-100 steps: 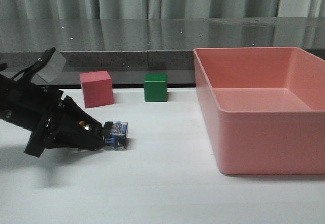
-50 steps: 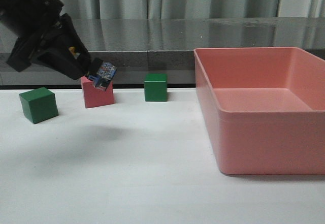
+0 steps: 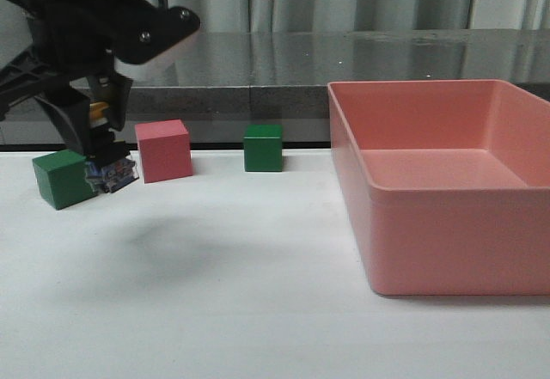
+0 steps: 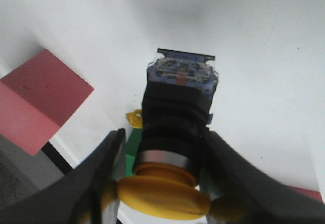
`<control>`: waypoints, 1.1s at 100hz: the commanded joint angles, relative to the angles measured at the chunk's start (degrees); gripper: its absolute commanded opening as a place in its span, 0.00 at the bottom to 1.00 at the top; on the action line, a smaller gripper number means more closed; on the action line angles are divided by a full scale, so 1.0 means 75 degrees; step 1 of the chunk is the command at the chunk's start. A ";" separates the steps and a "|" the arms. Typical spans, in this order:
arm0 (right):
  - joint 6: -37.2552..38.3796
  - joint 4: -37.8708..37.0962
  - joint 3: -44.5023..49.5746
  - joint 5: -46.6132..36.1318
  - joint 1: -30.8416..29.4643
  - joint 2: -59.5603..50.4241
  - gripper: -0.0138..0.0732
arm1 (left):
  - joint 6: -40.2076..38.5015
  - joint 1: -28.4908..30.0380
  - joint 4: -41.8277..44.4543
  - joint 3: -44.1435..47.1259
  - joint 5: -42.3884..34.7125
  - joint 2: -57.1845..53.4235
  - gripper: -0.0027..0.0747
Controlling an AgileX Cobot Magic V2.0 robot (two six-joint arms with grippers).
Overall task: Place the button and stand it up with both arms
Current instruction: 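Lift the button and rotate it upright with the left gripper, then set the button upright on the table, open the left gripper, lift away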
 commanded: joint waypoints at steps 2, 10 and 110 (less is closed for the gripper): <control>0.0027 0.0109 -0.0217 -0.0514 -0.0046 0.0037 0.09 | -0.0229 -0.0206 0.0419 -0.0221 0.0145 -0.0032 0.09; 0.0027 0.0109 -0.0217 -0.0493 -0.0046 0.0037 0.09 | -0.0499 -0.0294 0.0547 -0.0221 0.0128 0.0154 0.09; 0.0027 0.0109 -0.0217 -0.0493 -0.0046 0.0037 0.09 | -0.1149 -0.0499 0.1029 -0.0221 -0.0041 0.0684 0.70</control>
